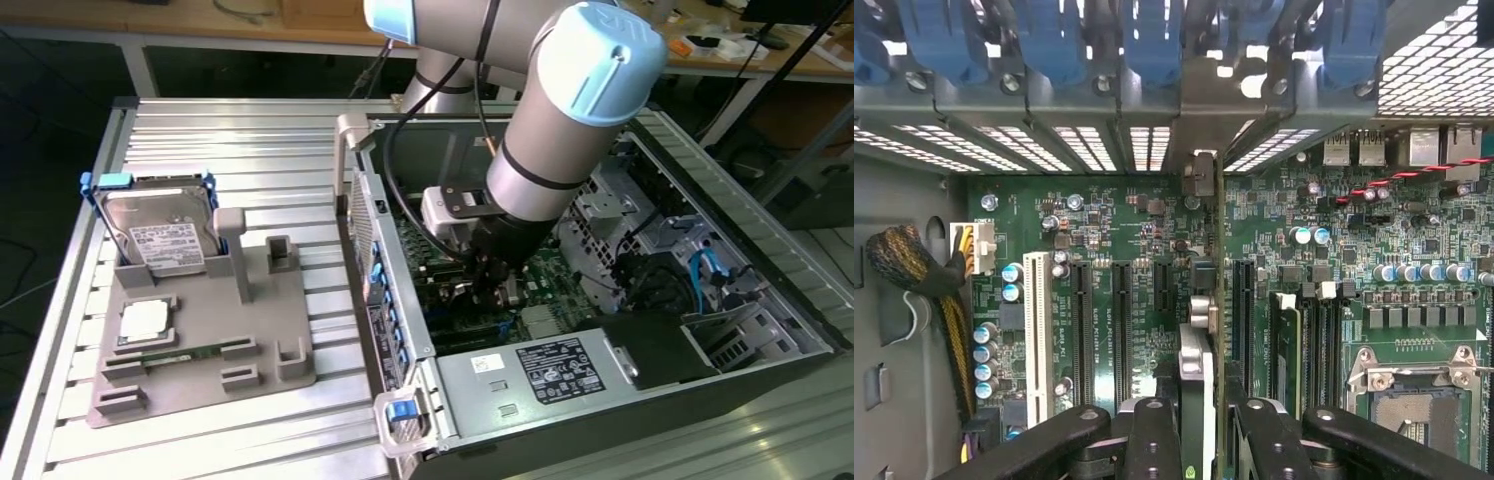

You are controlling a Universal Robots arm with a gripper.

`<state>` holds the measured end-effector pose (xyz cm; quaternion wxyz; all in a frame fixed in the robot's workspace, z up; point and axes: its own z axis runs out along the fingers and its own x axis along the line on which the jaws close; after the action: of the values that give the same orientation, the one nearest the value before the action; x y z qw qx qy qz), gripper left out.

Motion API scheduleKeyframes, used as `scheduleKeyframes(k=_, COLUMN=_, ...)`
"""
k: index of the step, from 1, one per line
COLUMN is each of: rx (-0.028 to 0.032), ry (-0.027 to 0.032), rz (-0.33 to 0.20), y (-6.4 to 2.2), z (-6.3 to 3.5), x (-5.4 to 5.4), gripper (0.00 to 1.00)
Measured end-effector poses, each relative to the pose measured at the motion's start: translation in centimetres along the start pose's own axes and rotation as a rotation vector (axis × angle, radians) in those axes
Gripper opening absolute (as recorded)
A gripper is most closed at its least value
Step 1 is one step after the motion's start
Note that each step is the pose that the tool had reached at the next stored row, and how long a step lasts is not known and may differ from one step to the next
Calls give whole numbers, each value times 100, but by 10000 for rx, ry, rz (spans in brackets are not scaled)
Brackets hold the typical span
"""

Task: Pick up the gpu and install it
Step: 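Insert the gpu into the slot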

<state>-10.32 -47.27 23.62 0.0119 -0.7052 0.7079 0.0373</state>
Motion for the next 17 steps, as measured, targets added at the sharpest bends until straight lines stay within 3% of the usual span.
scheduleKeyframes(k=17, rx=5, ry=-9, rz=0, y=0, z=5, x=1, gripper=27)
